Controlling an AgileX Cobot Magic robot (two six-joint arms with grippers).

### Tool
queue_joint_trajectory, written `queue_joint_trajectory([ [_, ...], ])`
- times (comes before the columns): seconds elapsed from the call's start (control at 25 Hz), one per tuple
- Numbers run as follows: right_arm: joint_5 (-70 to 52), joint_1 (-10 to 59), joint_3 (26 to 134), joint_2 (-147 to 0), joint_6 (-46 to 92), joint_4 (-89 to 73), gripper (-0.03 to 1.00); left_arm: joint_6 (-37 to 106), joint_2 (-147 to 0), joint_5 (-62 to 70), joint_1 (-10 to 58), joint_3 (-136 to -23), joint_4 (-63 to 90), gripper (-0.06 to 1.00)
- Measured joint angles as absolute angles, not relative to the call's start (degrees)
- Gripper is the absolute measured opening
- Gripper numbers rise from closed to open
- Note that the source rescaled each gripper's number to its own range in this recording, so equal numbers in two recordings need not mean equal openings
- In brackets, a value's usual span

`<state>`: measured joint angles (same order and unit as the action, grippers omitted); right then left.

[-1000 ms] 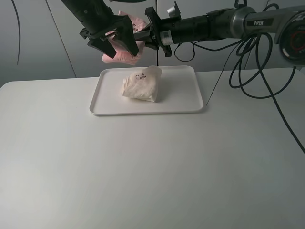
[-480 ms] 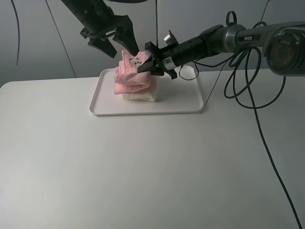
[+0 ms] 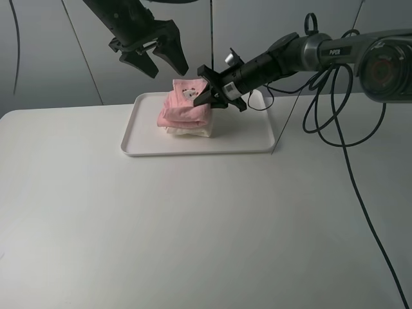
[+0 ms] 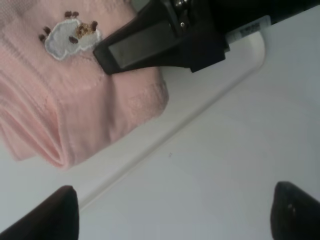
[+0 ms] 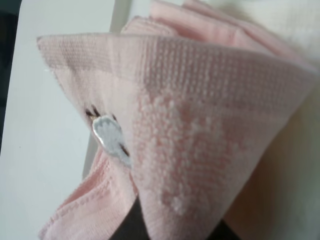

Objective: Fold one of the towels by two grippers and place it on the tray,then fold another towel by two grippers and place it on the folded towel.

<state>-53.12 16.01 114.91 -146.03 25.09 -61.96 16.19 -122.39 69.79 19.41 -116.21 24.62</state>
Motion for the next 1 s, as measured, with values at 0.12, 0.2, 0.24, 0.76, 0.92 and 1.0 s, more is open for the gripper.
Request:
queue_joint_trajectory([
  [0.12, -51.9, 16.5, 114.9, -146.6, 24.0, -60.9, 0.21, 16.3, -122.4, 69.8, 19.4, -116.2, 24.6, 0.98],
  [0.2, -51.6, 16.8, 114.9, -146.6, 23.8, -60.7, 0.48, 16.4, -122.4, 69.8, 19.4, -116.2, 24.6, 0.98],
  [0.24, -51.3, 16.9, 114.9, -146.6, 23.8, -60.8, 0.63, 16.4, -122.4, 69.8, 19.4, -116.2, 24.6, 0.98],
  [0.76, -54.9, 17.1, 115.0, -141.2, 24.7, -43.8, 1.00, 16.4, -122.4, 69.8, 19.4, -116.2, 24.7, 0.98],
  [0.92, -56.5, 17.1, 115.0, -135.7, 25.9, -32.7, 1.00, 16.7, -122.4, 69.8, 19.4, -116.2, 24.7, 0.98],
  [1.0, -58.4, 17.1, 115.0, -132.9, 26.1, -26.8, 1.00, 17.1, -122.0, 69.8, 19.4, -116.2, 24.7, 0.98],
])
